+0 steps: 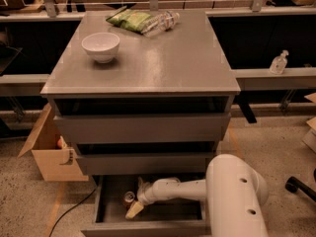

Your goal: Place coke can into bottom drawer

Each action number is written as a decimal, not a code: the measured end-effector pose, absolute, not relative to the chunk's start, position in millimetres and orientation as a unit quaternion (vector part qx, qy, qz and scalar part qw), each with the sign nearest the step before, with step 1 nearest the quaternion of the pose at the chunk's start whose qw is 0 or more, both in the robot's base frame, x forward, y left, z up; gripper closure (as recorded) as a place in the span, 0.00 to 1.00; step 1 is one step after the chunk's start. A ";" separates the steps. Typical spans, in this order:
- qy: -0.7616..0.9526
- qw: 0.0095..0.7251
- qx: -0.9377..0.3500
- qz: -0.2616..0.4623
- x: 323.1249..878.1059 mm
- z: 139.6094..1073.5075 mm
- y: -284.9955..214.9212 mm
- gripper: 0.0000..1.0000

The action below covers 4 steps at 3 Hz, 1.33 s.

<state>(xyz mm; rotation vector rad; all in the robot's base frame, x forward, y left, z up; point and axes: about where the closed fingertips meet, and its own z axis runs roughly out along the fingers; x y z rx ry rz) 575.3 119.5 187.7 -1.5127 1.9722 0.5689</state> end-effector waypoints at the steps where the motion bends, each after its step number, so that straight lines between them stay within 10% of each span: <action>1: 0.746 0.306 -0.554 0.206 580.4 198.4 105.7 0.00; 4: 0.780 0.340 -0.492 0.185 576.8 223.8 39.7 0.00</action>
Offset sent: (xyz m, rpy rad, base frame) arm 0.0042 -0.0832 0.0455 0.0537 -0.0590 -0.2010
